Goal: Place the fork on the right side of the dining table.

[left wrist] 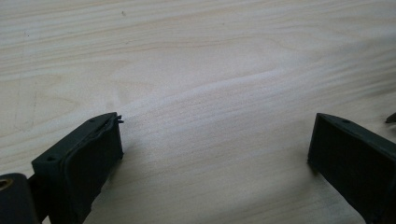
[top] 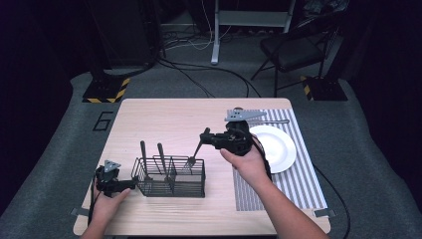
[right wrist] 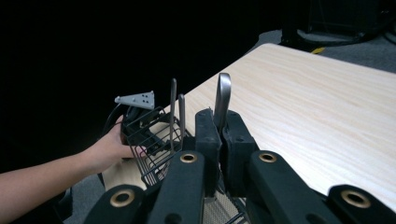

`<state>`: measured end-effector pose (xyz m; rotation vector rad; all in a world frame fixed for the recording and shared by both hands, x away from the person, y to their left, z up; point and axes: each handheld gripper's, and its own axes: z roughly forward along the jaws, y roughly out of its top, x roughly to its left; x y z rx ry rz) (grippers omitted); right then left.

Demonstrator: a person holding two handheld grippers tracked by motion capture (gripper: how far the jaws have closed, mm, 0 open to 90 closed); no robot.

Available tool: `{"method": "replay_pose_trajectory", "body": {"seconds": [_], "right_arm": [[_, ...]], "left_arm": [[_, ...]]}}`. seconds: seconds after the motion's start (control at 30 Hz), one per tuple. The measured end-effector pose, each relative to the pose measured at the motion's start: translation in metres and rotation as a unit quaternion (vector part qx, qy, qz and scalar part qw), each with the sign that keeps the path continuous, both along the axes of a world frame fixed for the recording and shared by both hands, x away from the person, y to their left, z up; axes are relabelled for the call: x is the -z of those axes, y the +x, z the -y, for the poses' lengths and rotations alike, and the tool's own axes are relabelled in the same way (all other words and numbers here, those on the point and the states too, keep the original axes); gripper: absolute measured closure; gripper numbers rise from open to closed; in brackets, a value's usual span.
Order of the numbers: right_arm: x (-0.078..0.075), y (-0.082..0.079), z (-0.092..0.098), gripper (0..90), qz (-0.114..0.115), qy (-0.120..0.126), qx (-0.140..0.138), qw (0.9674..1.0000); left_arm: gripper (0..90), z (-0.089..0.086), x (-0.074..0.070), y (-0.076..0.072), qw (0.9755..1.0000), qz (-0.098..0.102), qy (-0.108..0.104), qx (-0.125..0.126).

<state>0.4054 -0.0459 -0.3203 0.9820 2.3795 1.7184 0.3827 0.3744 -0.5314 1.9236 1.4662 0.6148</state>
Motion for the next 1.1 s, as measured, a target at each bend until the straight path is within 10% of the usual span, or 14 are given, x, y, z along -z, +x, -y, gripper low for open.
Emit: {"method": "replay_pose_trajectory", "body": {"seconds": [1.1], "right_arm": [[-0.017, 0.018, 0.056, 86.8, 0.011, 0.019, 0.089, 0.9958]], "left_arm": [[2.5, 0.000, 0.000, 0.000, 1.0000, 0.000, 0.000, 0.000]]}}
